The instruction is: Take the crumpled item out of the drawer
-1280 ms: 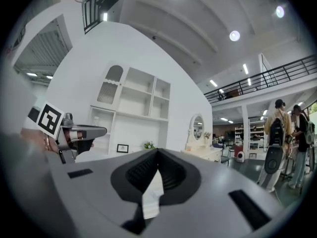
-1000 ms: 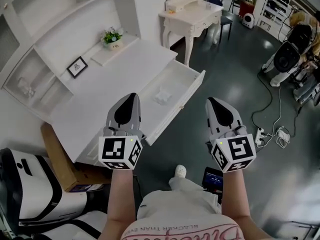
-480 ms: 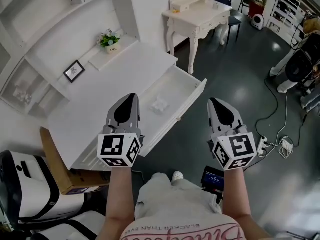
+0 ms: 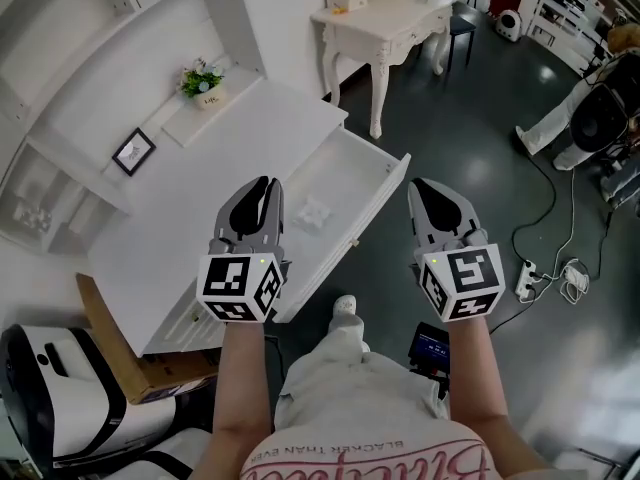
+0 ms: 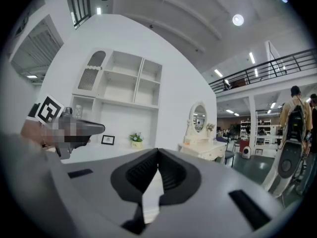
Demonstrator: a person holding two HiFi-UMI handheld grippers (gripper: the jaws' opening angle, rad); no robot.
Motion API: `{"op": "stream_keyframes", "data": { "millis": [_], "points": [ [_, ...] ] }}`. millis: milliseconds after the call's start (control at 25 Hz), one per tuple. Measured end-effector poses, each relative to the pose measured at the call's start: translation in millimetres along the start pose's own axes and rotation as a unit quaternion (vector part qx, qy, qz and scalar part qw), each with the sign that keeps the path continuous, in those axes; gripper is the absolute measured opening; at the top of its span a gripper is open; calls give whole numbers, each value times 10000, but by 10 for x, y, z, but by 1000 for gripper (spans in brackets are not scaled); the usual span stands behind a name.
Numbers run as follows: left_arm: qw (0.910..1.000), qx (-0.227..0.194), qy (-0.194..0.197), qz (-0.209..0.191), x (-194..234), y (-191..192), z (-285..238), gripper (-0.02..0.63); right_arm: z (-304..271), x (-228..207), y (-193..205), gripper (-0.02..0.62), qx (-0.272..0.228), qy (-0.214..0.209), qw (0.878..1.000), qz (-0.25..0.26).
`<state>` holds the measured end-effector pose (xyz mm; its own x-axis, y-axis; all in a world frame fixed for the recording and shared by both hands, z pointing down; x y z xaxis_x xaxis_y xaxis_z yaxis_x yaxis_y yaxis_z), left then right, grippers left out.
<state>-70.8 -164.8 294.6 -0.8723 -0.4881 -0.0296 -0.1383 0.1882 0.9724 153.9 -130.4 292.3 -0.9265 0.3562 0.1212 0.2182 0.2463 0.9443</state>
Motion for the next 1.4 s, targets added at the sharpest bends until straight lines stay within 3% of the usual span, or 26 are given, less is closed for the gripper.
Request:
{"op": "stream_keyframes", "data": {
  "millis": [160, 400, 600, 960, 1400],
  "points": [
    [9991, 178, 324, 186, 53, 75, -276, 179, -190, -99, 50, 6, 155, 44, 9998, -70],
    [9969, 654, 370, 219, 251, 350, -674, 181, -559, -196, 112, 6, 357, 32, 9992, -173],
    [9905, 1244, 402, 432, 408, 771, -1057, 181, -929, -243, 398, 6, 807, -78, 9963, -300],
    [9603, 2566, 707, 832, 430, 1670, -1560, 181, -1395, -277, 1066, 6, 1678, -231, 9831, -690],
    [9210, 3639, 869, 1086, 394, 2527, -1761, 181, -1527, -144, 1522, 6, 2193, -457, 9708, -859]
  ]
}}
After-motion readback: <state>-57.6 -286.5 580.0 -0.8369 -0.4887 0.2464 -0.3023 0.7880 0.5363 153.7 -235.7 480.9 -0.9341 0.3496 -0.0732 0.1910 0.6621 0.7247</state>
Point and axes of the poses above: the fingertips, and each gripper's own axes: z backward along the fingers, x to its left, y out of its underside, the point moved 3 cm from there along z, backward along the fingers, and after that the axes turned 11 degrees about x, right-handed, at the moved point
